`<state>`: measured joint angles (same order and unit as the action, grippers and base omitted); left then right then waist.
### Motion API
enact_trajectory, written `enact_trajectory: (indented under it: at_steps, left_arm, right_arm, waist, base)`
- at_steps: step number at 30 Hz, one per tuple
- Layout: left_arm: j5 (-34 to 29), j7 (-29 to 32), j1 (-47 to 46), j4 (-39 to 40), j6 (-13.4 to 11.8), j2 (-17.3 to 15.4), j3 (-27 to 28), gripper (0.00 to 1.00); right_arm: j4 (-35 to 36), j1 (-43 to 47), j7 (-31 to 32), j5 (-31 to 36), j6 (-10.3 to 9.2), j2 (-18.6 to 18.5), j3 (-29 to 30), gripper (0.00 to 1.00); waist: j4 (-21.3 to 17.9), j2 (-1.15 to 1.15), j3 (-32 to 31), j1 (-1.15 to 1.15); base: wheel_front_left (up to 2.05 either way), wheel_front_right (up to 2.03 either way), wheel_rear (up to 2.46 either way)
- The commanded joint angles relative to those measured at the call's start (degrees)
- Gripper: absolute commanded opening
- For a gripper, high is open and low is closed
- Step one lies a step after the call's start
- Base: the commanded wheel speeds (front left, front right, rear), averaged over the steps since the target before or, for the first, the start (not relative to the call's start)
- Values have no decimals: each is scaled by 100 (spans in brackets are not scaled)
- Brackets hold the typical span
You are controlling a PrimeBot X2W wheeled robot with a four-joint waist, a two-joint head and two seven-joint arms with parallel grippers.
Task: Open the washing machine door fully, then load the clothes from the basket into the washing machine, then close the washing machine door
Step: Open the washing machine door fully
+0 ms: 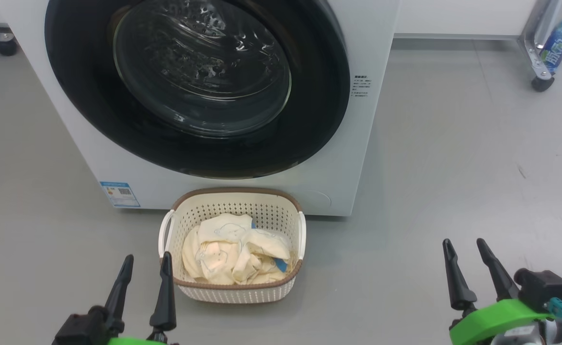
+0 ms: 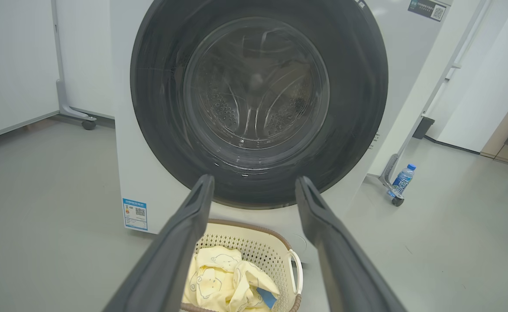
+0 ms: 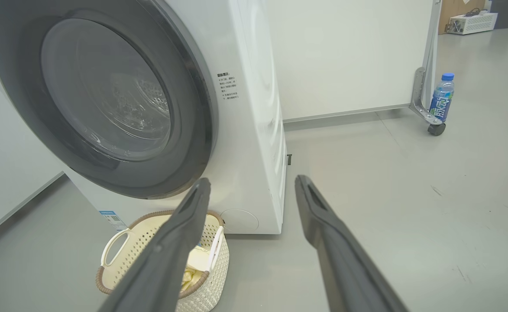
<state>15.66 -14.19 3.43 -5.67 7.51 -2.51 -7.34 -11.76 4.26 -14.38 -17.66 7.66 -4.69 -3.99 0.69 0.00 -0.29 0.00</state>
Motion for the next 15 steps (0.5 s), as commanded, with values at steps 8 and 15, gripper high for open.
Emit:
enact_trajectory:
  at_steps: [8,15]
  left_arm:
    - [19,-81,-139,189,-2,-37,224,100]
    - [25,-81,-126,195,-2,-37,240,100]
  right_arm:
    - [198,-198,-62,-57,-17,-29,-105,100]
    - [210,-198,-62,-97,-17,-35,-109,74]
  waist:
    - [-46,0,11,0]
    - [-111,0,39,0]
  base:
    - [0,0,0]
    - [0,0,0]
